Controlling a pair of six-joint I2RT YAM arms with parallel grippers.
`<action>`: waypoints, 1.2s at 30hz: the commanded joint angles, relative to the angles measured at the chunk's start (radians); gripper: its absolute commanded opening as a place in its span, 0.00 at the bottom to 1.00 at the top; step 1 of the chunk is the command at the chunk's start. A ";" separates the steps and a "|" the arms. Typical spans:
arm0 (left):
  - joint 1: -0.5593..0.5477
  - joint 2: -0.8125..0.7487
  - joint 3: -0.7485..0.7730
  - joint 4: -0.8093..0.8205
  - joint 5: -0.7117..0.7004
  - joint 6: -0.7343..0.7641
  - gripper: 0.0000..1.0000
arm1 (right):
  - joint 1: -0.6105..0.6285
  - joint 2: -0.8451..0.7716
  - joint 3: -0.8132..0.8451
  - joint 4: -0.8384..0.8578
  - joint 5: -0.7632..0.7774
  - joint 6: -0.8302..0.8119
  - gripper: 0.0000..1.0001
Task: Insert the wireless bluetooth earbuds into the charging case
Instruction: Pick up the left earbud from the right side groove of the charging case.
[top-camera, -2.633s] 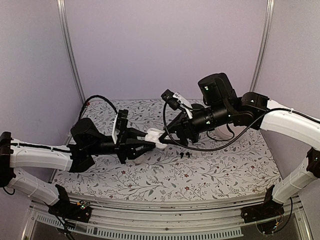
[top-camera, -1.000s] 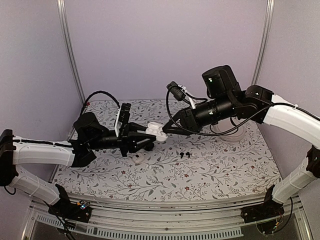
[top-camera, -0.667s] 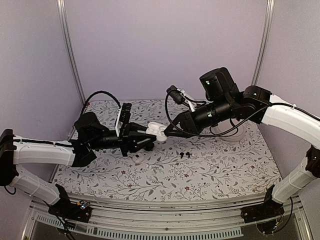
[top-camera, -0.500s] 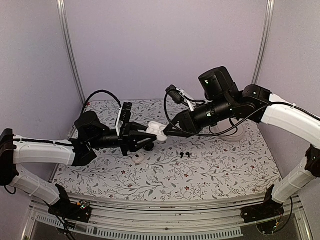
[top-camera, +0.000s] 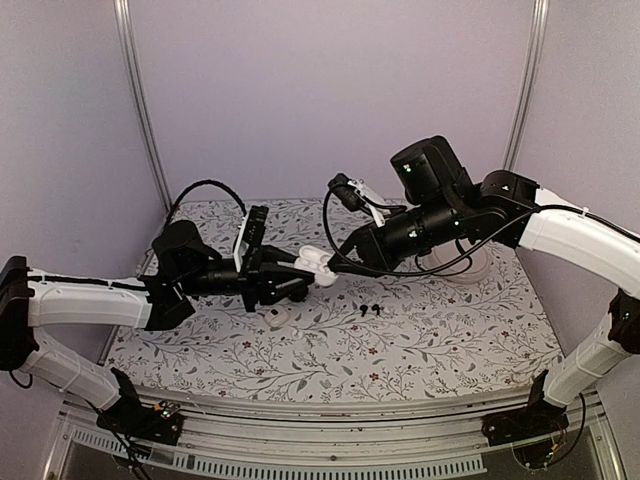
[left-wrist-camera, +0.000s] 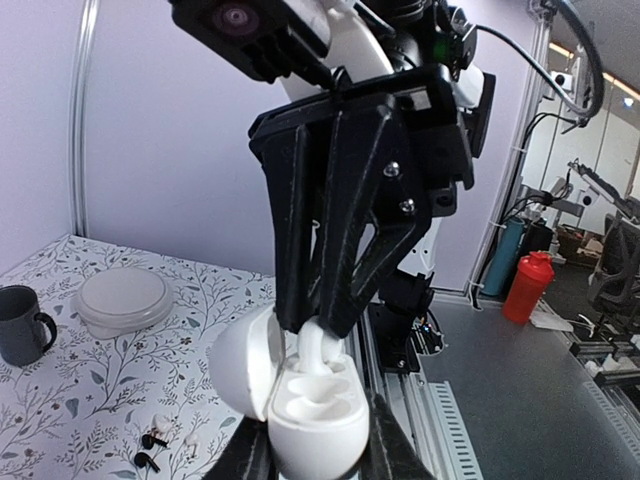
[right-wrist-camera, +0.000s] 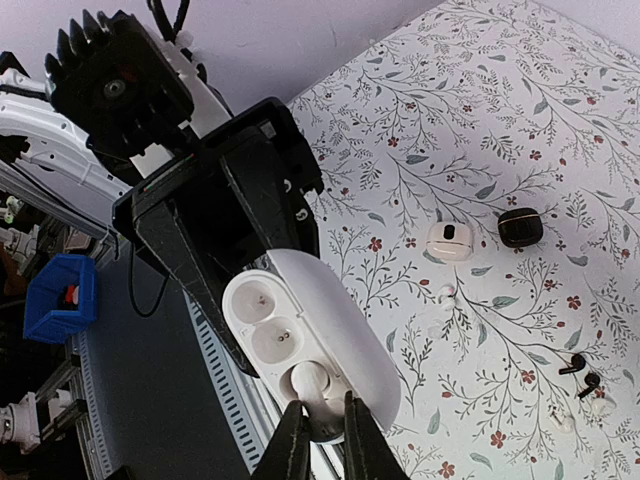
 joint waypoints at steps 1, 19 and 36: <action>0.006 0.001 0.026 0.031 0.030 -0.010 0.00 | 0.015 0.014 0.018 0.000 0.019 -0.023 0.12; 0.030 0.021 0.025 0.076 0.049 -0.057 0.00 | 0.021 -0.018 -0.016 0.067 0.003 -0.050 0.05; 0.035 0.010 0.037 0.063 0.055 -0.031 0.00 | 0.027 0.020 0.022 -0.025 0.065 -0.064 0.17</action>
